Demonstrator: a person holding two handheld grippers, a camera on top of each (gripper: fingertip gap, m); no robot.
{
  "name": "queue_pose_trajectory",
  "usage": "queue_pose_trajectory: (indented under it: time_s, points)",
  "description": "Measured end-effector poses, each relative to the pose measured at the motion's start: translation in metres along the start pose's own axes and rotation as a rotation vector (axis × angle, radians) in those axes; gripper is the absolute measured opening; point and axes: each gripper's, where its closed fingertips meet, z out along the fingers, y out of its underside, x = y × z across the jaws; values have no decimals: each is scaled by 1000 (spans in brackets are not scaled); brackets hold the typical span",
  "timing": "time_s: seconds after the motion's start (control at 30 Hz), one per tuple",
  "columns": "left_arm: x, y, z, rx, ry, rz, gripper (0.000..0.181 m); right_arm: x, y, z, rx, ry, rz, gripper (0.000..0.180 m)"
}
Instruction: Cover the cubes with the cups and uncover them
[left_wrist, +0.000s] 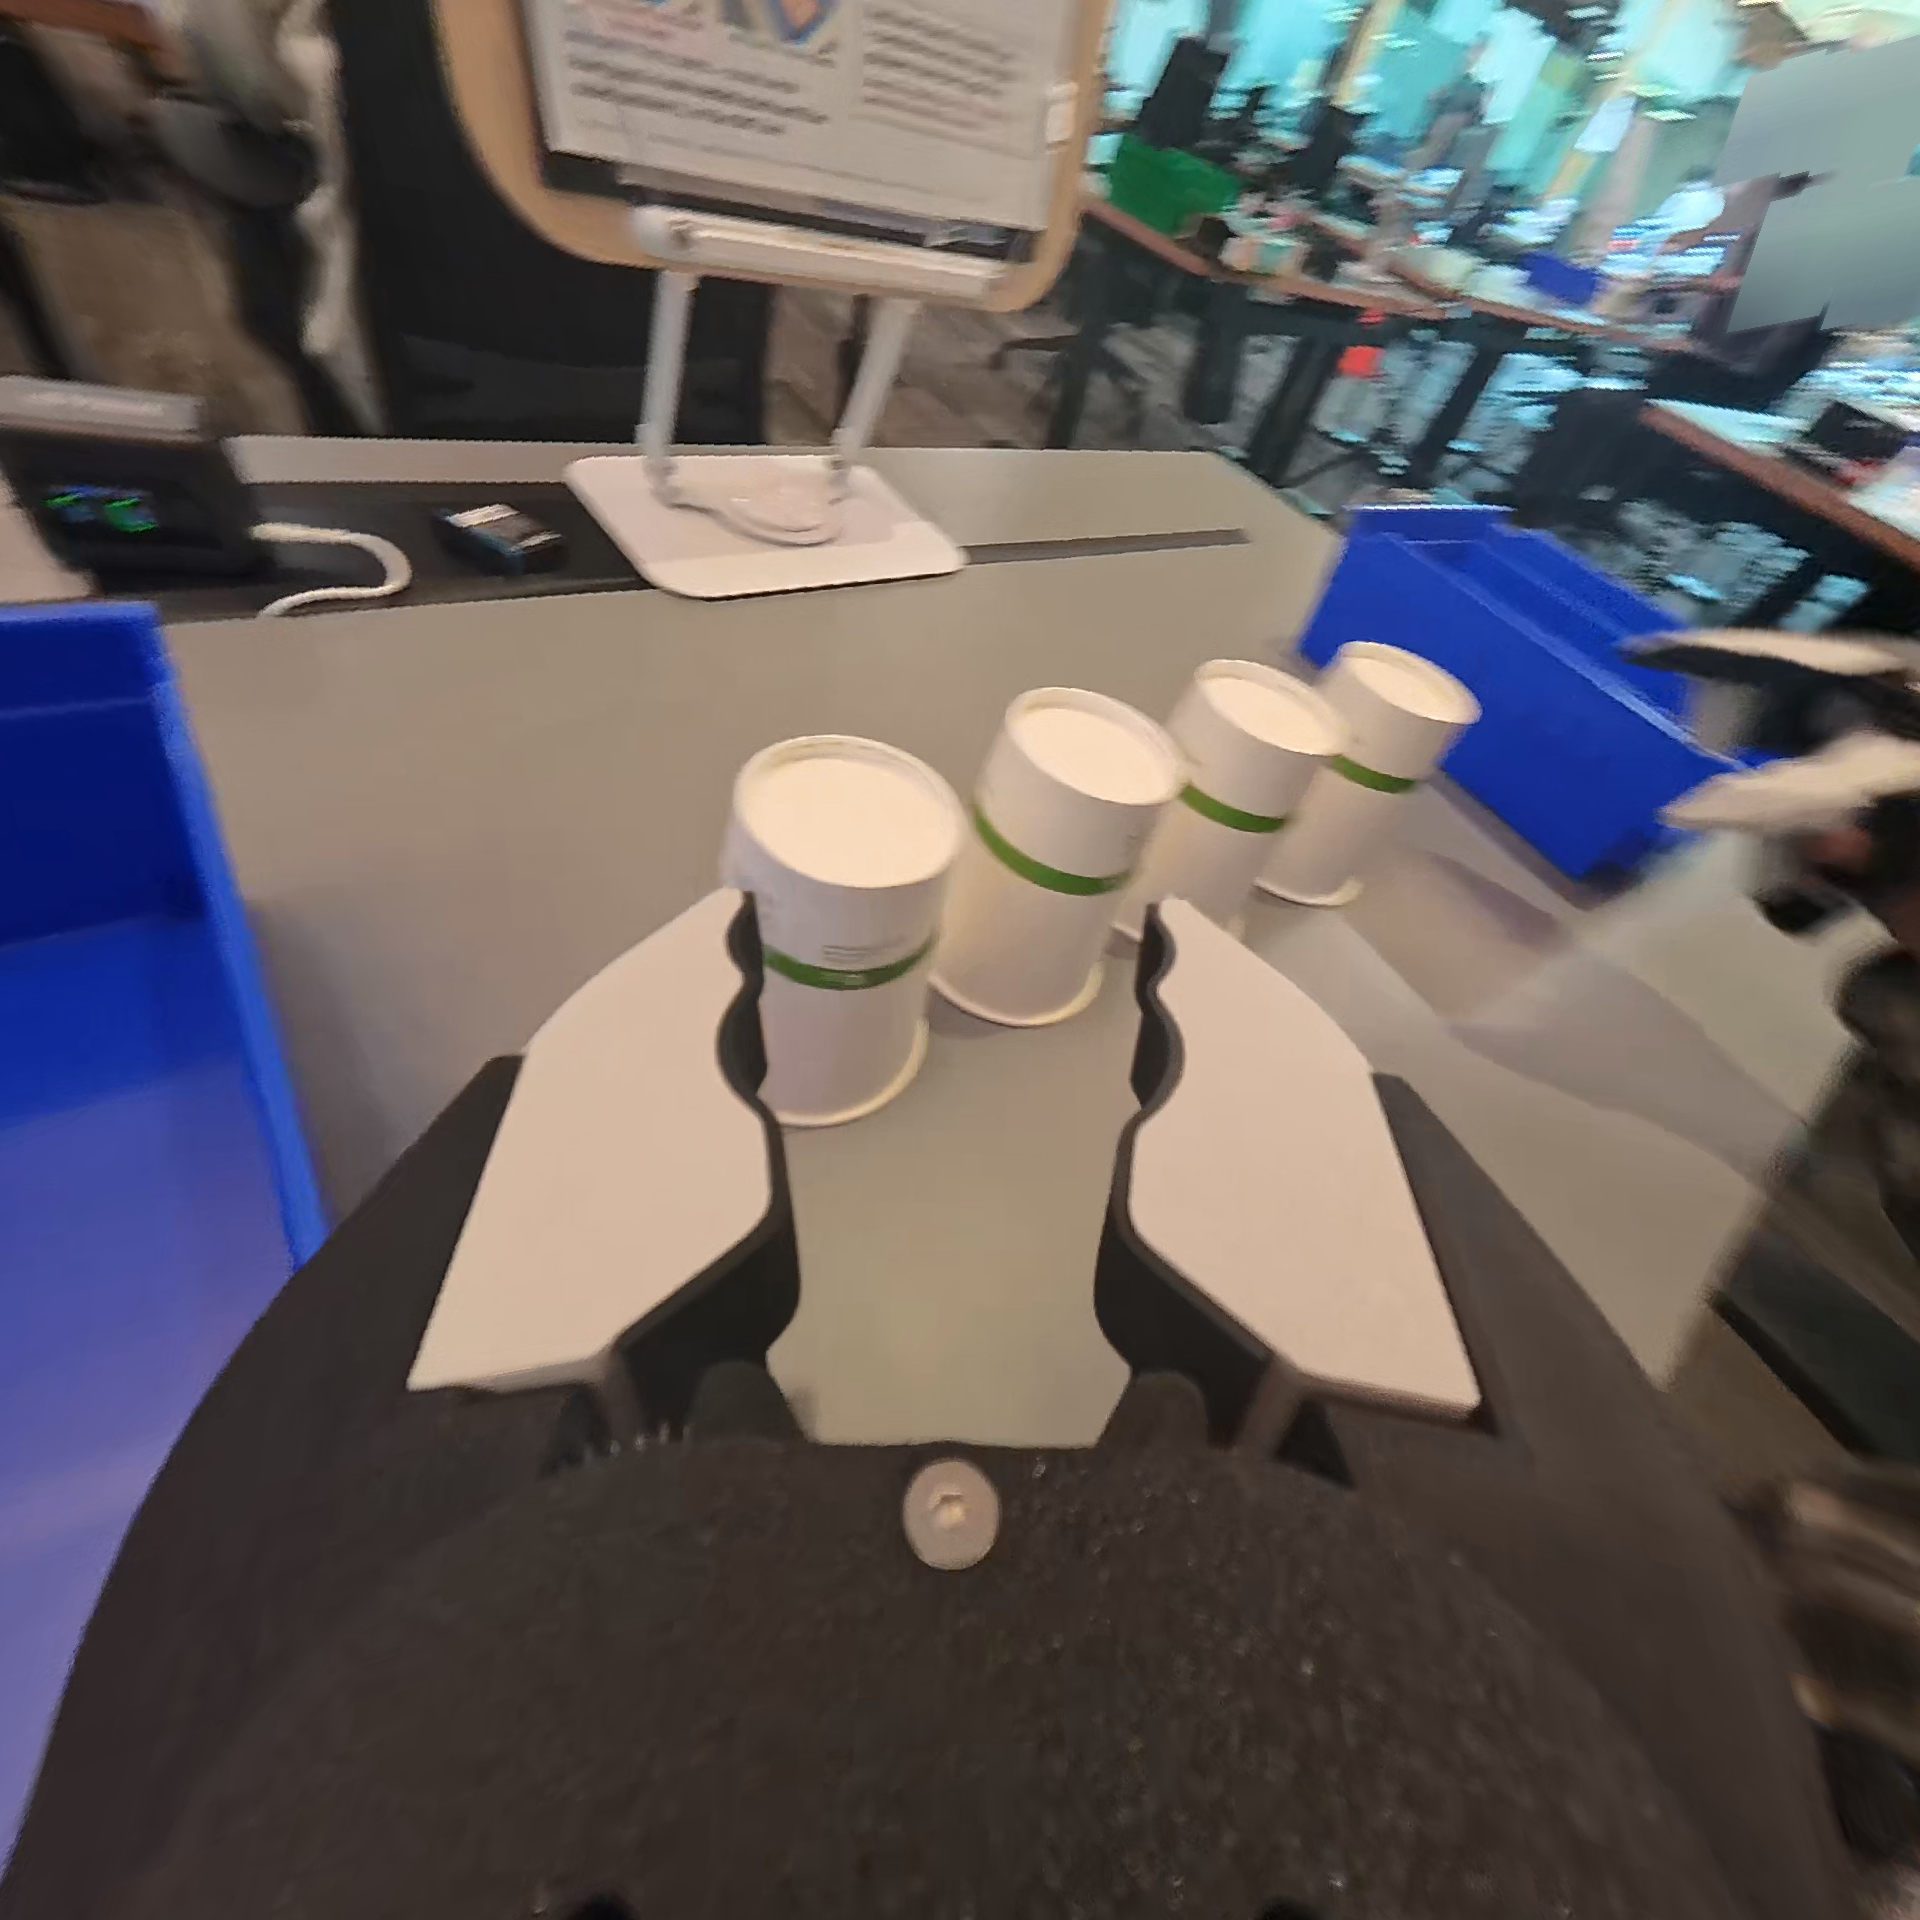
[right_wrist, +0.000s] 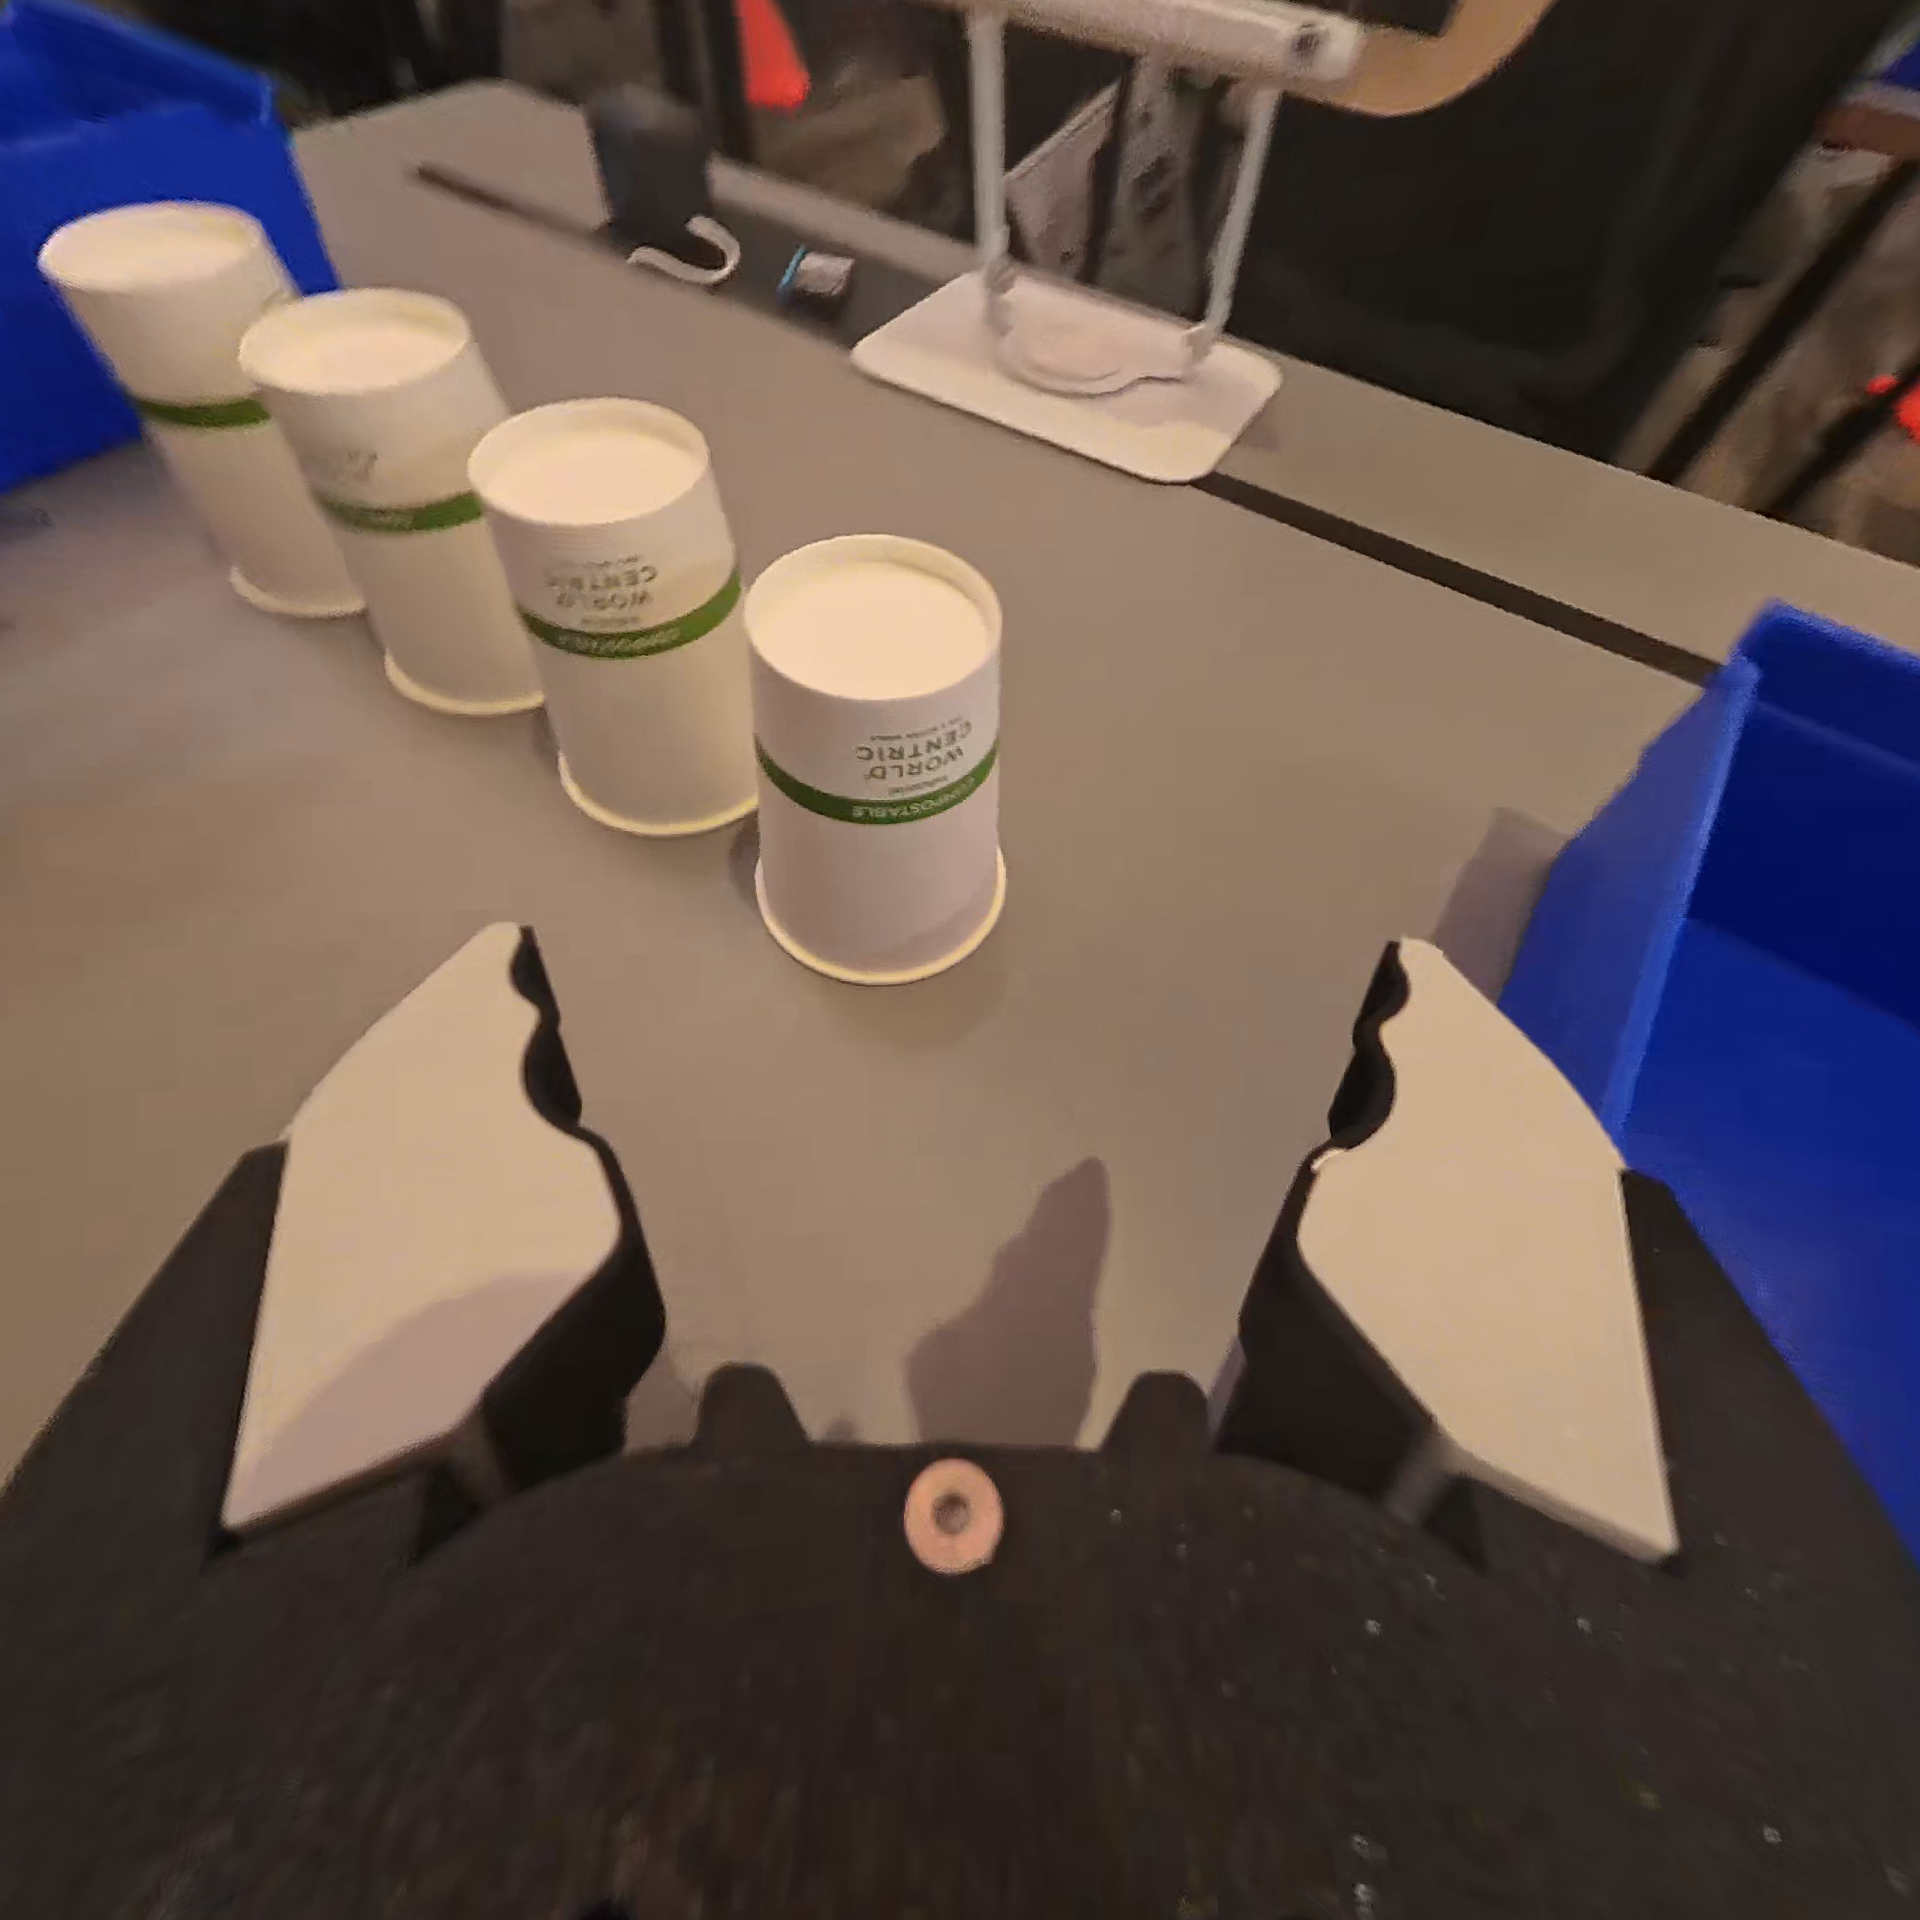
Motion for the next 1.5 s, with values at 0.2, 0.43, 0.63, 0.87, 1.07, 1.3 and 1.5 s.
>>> queue_pose_trajectory:
  time_s: [0.2,0.43,0.63,0.87,1.07,1.3,1.5]
  points:
    - [-13,6,28,0,-79,41,82,-5,6,-8,124,54,77,136]
    - [-13,3,48,-125,103,162,90,-24,2,-10,154,-63,32,135]
    - [-21,21,67,-347,251,225,105,-30,-1,-11,186,-112,20,134]
    - [-36,42,82,-587,189,351,128,-34,0,-6,178,-129,-15,133]
    - [-35,47,88,-660,230,404,129,-41,1,-4,184,-170,-19,132]
    - [-35,55,93,-758,271,440,123,-46,1,-3,177,-191,-52,130]
    - [-37,64,96,-819,290,431,114,-50,2,-2,171,-207,-67,129]
